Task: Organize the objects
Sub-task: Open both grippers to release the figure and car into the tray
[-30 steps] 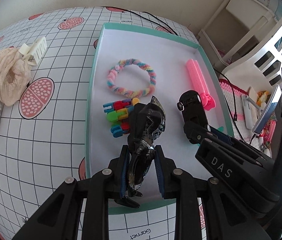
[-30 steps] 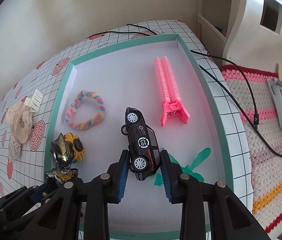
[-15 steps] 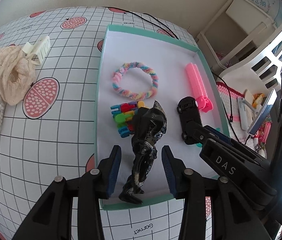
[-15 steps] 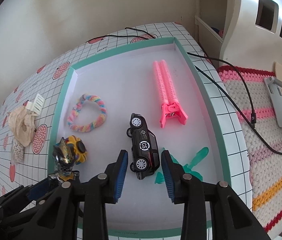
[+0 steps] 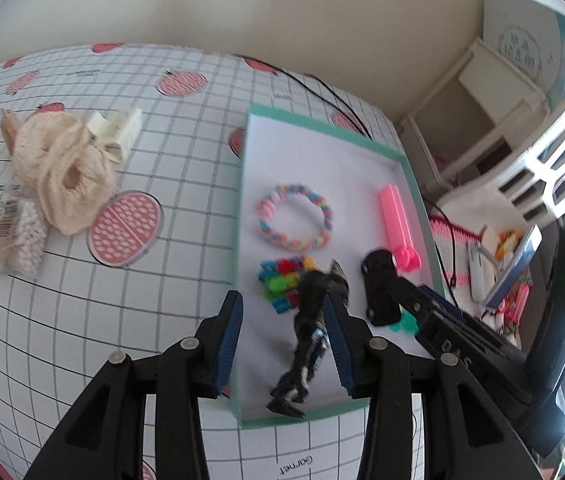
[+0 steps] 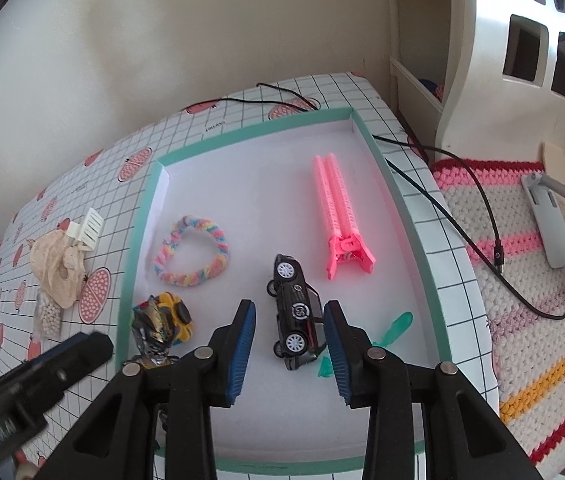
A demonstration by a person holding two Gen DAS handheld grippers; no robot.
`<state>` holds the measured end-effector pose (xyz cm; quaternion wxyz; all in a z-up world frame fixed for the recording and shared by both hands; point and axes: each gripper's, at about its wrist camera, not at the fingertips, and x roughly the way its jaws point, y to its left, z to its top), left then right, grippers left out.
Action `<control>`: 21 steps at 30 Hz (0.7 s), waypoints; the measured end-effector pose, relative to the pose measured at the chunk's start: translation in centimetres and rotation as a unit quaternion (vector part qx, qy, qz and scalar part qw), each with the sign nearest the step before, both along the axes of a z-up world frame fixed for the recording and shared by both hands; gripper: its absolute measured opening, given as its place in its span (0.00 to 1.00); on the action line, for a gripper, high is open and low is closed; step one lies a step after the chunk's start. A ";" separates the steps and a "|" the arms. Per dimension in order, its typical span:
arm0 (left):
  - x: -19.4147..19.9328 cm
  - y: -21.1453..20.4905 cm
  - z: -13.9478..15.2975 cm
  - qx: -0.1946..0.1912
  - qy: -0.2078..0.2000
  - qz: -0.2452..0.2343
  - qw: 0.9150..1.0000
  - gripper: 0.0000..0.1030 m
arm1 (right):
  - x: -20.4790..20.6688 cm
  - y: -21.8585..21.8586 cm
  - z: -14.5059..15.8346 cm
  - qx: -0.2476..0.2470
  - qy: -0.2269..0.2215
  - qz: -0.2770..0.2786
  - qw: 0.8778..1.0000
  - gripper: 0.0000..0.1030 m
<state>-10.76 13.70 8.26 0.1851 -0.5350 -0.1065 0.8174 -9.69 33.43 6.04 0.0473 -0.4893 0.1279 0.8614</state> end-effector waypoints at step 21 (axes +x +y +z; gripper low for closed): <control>-2.4 -5.5 -0.8 -0.024 0.029 0.121 0.992 0.76 | -0.1 -1.4 0.3 0.011 0.025 0.005 1.000 0.81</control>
